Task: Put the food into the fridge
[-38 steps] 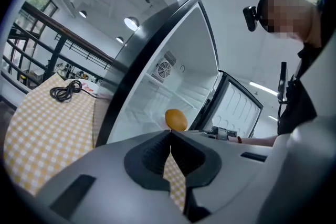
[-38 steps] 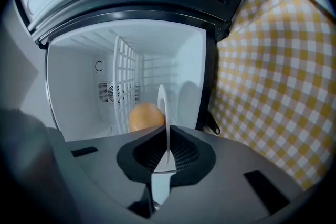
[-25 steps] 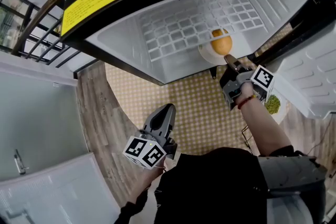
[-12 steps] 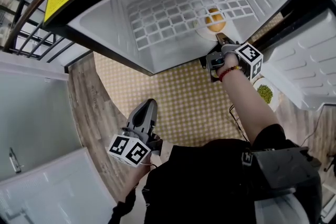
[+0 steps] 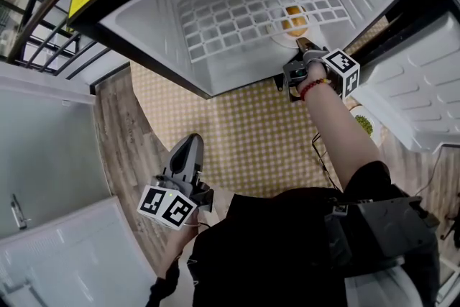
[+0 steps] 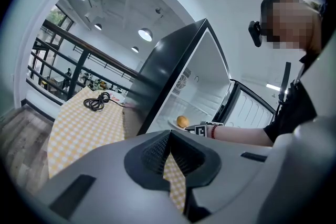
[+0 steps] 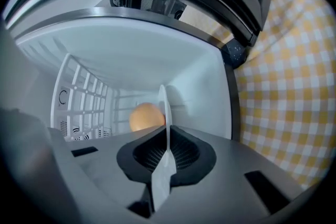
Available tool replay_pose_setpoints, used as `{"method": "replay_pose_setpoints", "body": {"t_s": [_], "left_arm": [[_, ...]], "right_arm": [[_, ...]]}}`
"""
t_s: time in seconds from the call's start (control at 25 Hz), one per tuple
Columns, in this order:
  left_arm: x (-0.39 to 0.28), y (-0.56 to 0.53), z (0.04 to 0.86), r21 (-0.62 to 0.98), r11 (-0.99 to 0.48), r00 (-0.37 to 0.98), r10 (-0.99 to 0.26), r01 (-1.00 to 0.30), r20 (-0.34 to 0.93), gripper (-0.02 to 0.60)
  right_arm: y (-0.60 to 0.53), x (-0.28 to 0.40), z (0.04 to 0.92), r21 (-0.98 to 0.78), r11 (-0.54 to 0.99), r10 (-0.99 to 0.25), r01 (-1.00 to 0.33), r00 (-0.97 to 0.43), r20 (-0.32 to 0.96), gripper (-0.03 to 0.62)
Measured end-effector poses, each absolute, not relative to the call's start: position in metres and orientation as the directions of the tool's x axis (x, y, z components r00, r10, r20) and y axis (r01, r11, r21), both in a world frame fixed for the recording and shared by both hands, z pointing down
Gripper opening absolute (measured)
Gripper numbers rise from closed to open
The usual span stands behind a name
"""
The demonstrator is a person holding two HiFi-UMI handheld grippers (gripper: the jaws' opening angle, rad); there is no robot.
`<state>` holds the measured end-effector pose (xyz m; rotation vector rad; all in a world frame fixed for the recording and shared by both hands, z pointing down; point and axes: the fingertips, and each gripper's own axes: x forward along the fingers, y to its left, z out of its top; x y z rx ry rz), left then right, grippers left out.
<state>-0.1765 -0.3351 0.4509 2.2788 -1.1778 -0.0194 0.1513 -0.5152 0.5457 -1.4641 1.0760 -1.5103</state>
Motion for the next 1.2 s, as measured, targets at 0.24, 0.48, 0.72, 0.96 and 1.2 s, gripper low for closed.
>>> {"method": "replay_pose_setpoints", "body": {"t_s": [0.24,0.48,0.72,0.96,1.2], "left_arm": [[-0.182,-0.327,0.448,0.478,-0.432,0.592,-0.765,-0.765,0.256,0.014],[-0.187,-0.322,0.442,0.458,-0.411,0.559,-0.789,-0.788,0.254,0.014],[-0.189,-0.314,0.444,0.46,-0.39,0.543,-0.797,-0.798,0.266,0.014],[-0.186,-0.306,0.445,0.469,-0.379,0.539,-0.797,-0.798,0.273,0.014],[-0.19,-0.3,0.446,0.458,-0.363,0.521,-0.804,-0.811,0.285,0.014]], "right_arm": [[-0.519,0.154,0.549,-0.926,-0.375,-0.925,-0.039,-0.06,0.376,0.02],[-0.523,0.154,0.548,-0.922,-0.379,-0.919,-0.076,-0.088,0.385,0.02],[-0.525,0.154,0.548,-0.921,-0.376,-0.917,-0.102,-0.105,0.385,0.02],[-0.525,0.157,0.548,-0.91,-0.378,-0.911,-0.169,-0.107,0.398,0.02],[-0.523,0.156,0.547,-0.904,-0.372,-0.91,-0.211,-0.109,0.4,0.021]]}}
